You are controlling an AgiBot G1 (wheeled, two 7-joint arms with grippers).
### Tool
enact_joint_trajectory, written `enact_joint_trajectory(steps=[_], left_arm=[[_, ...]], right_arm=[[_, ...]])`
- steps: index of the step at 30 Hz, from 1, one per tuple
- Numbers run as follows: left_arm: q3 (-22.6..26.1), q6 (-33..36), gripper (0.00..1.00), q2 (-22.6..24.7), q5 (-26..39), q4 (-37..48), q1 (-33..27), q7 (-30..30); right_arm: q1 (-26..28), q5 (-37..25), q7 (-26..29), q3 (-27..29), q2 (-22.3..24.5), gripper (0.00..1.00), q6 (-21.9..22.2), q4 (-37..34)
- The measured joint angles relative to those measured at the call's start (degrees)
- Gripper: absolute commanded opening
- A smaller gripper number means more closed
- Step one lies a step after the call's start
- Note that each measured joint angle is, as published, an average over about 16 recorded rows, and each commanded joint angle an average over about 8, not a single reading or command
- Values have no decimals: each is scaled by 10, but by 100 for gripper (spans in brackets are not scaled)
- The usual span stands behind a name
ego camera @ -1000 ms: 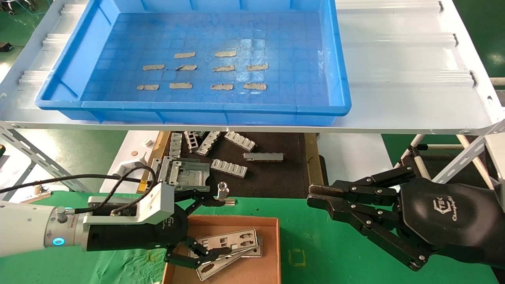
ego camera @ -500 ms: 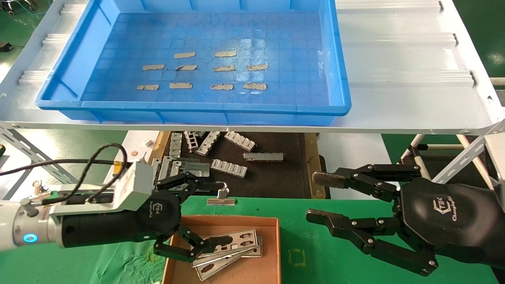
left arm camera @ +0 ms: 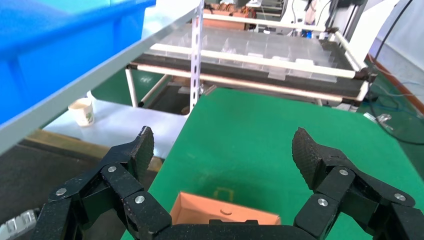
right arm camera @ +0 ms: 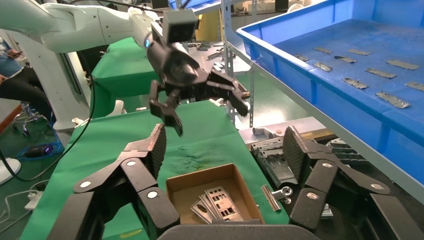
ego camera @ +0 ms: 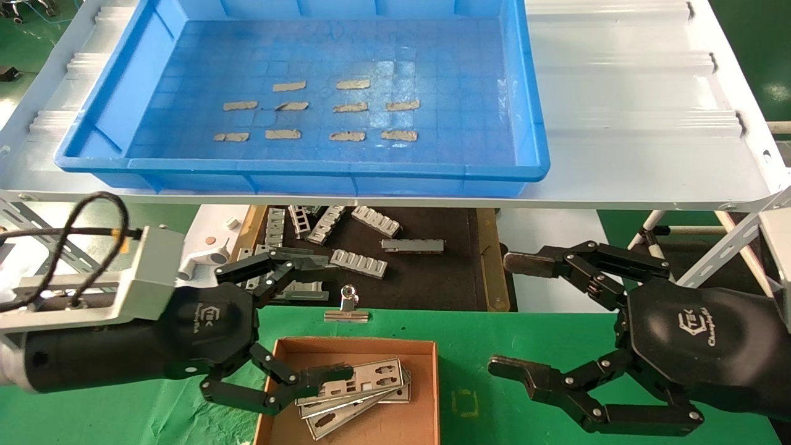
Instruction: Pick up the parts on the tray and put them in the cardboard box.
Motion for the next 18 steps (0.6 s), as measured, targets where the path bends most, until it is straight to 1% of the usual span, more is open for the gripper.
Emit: enact_joint_trajectory(steps=[18], left_arm=[[-98,32,100,-46,-37,-103,41,-85]], right_arm=[[0,0,0,0,0,100,0,0]])
